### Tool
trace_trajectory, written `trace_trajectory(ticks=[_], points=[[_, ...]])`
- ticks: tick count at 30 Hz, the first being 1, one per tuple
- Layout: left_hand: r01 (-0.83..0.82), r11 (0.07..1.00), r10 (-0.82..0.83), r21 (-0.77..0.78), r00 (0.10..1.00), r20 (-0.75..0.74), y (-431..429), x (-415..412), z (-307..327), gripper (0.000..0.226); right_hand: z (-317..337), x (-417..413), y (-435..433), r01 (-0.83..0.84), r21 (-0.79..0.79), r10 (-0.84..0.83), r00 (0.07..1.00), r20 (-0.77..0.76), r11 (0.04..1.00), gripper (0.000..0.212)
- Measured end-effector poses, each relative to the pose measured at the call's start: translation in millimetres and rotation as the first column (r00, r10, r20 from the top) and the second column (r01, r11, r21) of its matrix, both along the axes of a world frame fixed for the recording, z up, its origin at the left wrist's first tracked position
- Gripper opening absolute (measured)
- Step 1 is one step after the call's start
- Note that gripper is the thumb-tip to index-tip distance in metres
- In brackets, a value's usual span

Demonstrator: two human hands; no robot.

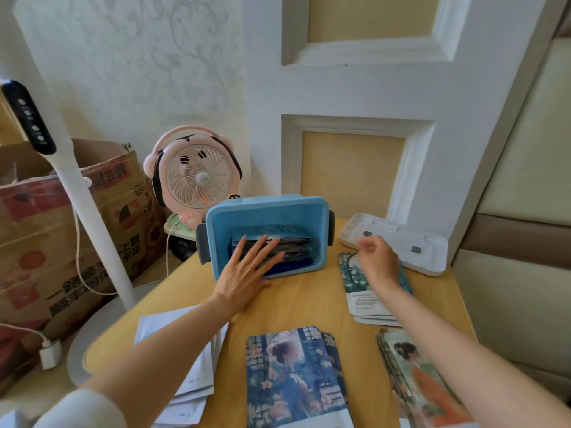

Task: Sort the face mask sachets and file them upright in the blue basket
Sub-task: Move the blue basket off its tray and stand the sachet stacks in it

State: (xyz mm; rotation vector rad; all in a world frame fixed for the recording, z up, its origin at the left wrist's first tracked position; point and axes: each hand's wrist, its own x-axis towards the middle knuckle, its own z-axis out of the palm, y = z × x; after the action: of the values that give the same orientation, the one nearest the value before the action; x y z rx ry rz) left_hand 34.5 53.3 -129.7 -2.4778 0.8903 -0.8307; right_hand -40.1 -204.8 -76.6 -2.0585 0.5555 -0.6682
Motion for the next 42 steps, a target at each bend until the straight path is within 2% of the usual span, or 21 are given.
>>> trace_trajectory(ticks=[4,7,11,12,14,18,20,21,22,23,25,28,31,33,35,37,38,39,40,41,42], points=[[0.015,1.000,-0.016,0.012,0.999,0.028,1.8,6.2,-2.2,0.078,-7.1,-0.2,-43.9,0.046,-0.137,-0.076,0.973,-0.218,0.989,0.031],[0.005,1.000,-0.006,0.026,1.000,0.022,2.1,7.8,-3.3,0.078,-7.8,-1.8,-57.9,0.088,-0.174,-0.159,0.876,-0.455,0.981,0.047],[0.005,1.000,-0.005,0.009,1.000,-0.013,1.2,1.1,3.3,0.074,-2.4,0.7,-72.9,0.072,0.152,0.036,0.794,-0.607,0.986,0.091],[0.028,0.999,-0.028,-0.017,0.999,-0.015,-0.5,-3.4,8.1,0.067,-2.2,0.7,-75.5,0.074,0.197,0.062,0.796,-0.602,0.978,0.088],[0.096,0.986,-0.101,-0.138,0.994,-0.034,-6.4,-16.5,19.4,0.058,-0.1,-3.8,-76.7,0.114,0.299,0.088,0.806,-0.585,0.947,0.058],[0.157,0.867,-0.315,-0.472,0.908,-0.278,-17.3,-57.1,40.8,0.048,-0.9,-4.0,-84.6,0.137,0.329,0.095,0.793,-0.602,0.934,0.061],[0.005,0.910,-0.286,-0.414,0.730,-0.620,-15.5,-82.3,52.9,0.044,3.4,-8.8,-80.4,0.132,0.336,0.114,0.776,-0.620,0.933,0.064],[-0.064,0.954,-0.206,-0.291,0.565,-0.799,-14.2,-92.8,57.5,0.054,4.1,-9.8,-78.8,0.134,0.344,0.116,0.778,-0.618,0.929,0.065],[-0.059,0.990,-0.095,-0.130,0.406,-0.909,-13.1,-101.7,59.8,0.073,4.1,-11.8,-75.8,0.131,0.346,0.115,0.787,-0.606,0.929,0.066],[0.008,0.999,0.034,0.039,0.311,-0.950,-11.8,-109.5,60.1,0.092,3.8,-13.2,-74.0,0.127,0.371,0.119,0.810,-0.573,0.920,0.066],[0.127,0.969,0.169,0.212,0.288,-0.943,-9.8,-120.9,50.7,0.112,-0.6,-11.3,-74.5,0.124,0.437,0.119,0.864,-0.488,0.891,0.059],[0.151,0.974,0.118,0.168,0.296,-0.948,-12.2,-128.9,36.6,0.116,1.2,-7.5,-68.6,0.081,0.418,0.070,0.940,-0.334,0.905,0.036],[0.176,0.974,0.080,0.139,0.308,-0.948,-17.7,-130.5,34.5,0.115,22.7,-14.5,-52.5,0.138,0.106,-0.117,0.976,-0.184,0.985,0.007],[0.198,0.971,0.062,0.132,0.323,-0.944,-24.5,-132.7,34.9,0.113,37.9,-20.4,-44.4,0.198,-0.049,-0.199,0.980,-0.023,0.979,0.009],[0.210,0.971,0.038,0.111,0.326,-0.945,-31.5,-138.9,34.8,0.111,53.2,-28.1,-33.6,0.187,-0.124,-0.170,0.976,0.139,0.975,0.012],[0.127,0.990,-0.108,-0.070,0.328,-0.938,-35.4,-141.1,33.9,0.110,66.1,-35.3,-23.9,0.103,-0.217,-0.046,0.967,0.252,0.971,0.012],[0.014,0.966,-0.246,-0.258,0.358,-0.901,-36.6,-141.2,35.1,0.111,69.8,-38.6,-20.0,0.043,-0.280,0.036,0.962,0.270,0.959,0.009],[-0.144,0.864,-0.381,-0.481,0.438,-0.815,-37.5,-139.4,38.0,0.114,72.1,-42.0,-14.4,-0.027,-0.354,0.126,0.957,0.261,0.935,0.004],[-0.303,0.665,-0.464,-0.683,0.549,-0.695,-38.0,-134.3,42.5,0.117,72.8,-44.9,-7.4,-0.093,-0.444,0.216,0.948,0.234,0.891,0.003],[-0.398,0.433,-0.497,-0.809,0.643,-0.583,-38.2,-127.8,47.9,0.118,71.4,-46.8,0.3,-0.154,-0.554,0.312,0.928,0.202,0.818,0.005],[-0.437,0.264,-0.521,-0.860,0.686,-0.508,-37.4,-121.1,53.4,0.118,67.9,-46.7,9.5,-0.215,-0.659,0.406,0.901,0.150,0.721,0.008]])
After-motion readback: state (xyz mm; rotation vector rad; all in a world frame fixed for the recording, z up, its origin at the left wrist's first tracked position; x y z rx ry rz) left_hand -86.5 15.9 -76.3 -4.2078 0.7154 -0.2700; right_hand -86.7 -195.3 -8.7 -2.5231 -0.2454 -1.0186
